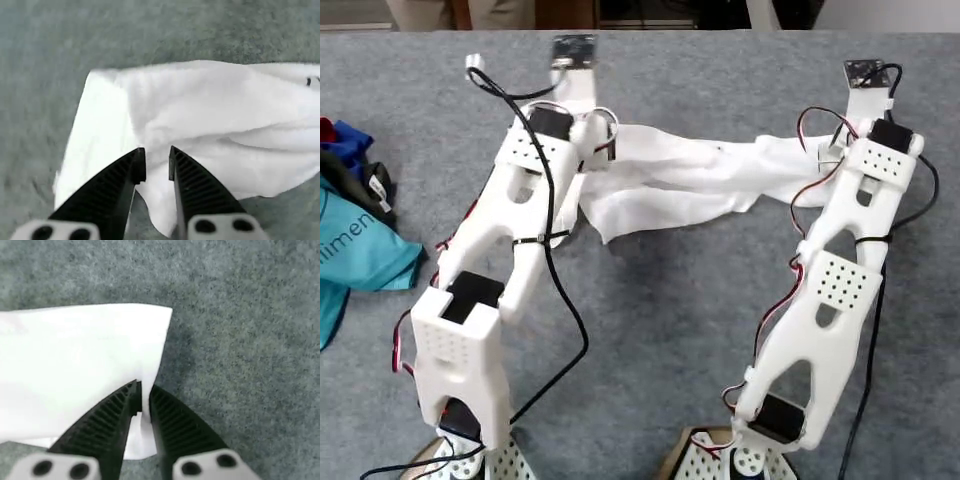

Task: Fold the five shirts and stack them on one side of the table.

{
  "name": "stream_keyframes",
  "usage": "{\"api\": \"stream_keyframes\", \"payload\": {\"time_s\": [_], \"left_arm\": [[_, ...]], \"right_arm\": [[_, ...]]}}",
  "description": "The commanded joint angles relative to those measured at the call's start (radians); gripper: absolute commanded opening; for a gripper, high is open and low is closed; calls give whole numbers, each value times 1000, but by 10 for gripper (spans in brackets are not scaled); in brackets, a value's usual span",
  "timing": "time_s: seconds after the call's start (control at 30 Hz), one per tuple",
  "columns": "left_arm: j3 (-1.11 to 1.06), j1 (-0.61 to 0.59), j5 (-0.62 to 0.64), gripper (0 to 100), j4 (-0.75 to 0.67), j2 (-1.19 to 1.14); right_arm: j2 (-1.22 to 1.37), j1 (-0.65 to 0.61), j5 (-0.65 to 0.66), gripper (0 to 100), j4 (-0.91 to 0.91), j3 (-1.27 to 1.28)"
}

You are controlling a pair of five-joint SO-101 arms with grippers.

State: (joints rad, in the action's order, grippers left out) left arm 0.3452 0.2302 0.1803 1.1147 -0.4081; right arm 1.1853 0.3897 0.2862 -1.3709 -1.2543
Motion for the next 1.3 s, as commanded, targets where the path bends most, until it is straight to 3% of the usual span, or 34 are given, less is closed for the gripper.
{"api": "stream_keyframes", "payload": {"time_s": [0.0,0.27,0.4,0.67,0.8,1.27], "left_arm": [[66,-28,210,97,38,8],[54,-35,741,131,40,7],[44,-28,868,214,41,7],[29,28,896,224,0,-5],[12,20,937,193,-63,-74],[89,-26,939,167,-66,-160]], "right_arm": [[-4,-18,8,4,0,-48],[-4,-16,8,4,0,-48],[-4,-16,8,4,0,-48],[-4,-18,8,4,0,-48],[-4,-18,8,4,0,-48],[-2,-19,8,4,0,-48]]}}
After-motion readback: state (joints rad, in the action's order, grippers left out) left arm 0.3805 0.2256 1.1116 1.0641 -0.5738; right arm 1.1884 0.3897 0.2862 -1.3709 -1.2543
